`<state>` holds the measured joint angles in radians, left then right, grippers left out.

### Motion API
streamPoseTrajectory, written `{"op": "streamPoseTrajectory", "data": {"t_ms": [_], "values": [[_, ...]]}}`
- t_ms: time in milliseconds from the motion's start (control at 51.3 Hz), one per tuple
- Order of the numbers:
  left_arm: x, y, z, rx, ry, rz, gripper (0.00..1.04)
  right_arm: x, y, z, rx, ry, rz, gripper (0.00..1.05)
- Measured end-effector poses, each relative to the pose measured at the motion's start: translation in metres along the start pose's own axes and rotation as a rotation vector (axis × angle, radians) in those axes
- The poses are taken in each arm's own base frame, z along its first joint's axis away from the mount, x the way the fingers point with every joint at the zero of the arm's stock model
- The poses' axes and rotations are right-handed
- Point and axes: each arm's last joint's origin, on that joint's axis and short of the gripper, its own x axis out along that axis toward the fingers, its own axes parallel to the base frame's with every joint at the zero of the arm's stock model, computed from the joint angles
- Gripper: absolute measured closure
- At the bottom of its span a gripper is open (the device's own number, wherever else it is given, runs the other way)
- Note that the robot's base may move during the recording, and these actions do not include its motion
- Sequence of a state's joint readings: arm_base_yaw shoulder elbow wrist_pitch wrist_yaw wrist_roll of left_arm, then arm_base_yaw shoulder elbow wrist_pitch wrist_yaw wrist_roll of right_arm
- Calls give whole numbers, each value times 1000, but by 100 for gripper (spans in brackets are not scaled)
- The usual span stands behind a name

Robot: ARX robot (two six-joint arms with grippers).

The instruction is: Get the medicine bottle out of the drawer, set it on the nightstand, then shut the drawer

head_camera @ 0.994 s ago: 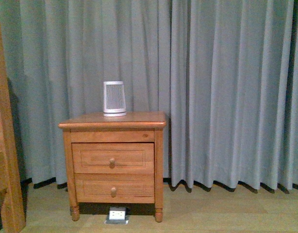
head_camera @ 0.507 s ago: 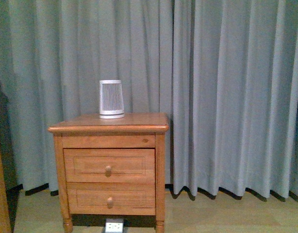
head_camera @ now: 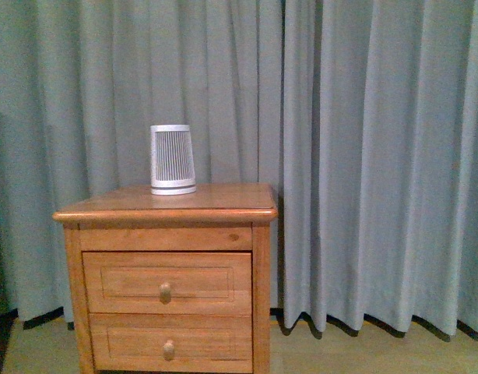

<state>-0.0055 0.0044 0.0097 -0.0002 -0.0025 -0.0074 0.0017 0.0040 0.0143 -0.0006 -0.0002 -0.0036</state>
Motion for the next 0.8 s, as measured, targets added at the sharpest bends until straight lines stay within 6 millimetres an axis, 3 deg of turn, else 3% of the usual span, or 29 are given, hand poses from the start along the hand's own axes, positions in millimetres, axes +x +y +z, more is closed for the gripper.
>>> {"op": "streamPoseTrajectory", "data": {"t_ms": [546, 682, 799], "values": [[0, 0, 0, -3, 2, -3, 7, 0, 0, 0, 0, 0, 0, 7], [1, -1, -8, -184, 265, -57, 7, 0, 0, 0, 0, 0, 0, 7], [10, 1, -7, -279, 282, -75, 7, 0, 0, 0, 0, 0, 0, 7]]}}
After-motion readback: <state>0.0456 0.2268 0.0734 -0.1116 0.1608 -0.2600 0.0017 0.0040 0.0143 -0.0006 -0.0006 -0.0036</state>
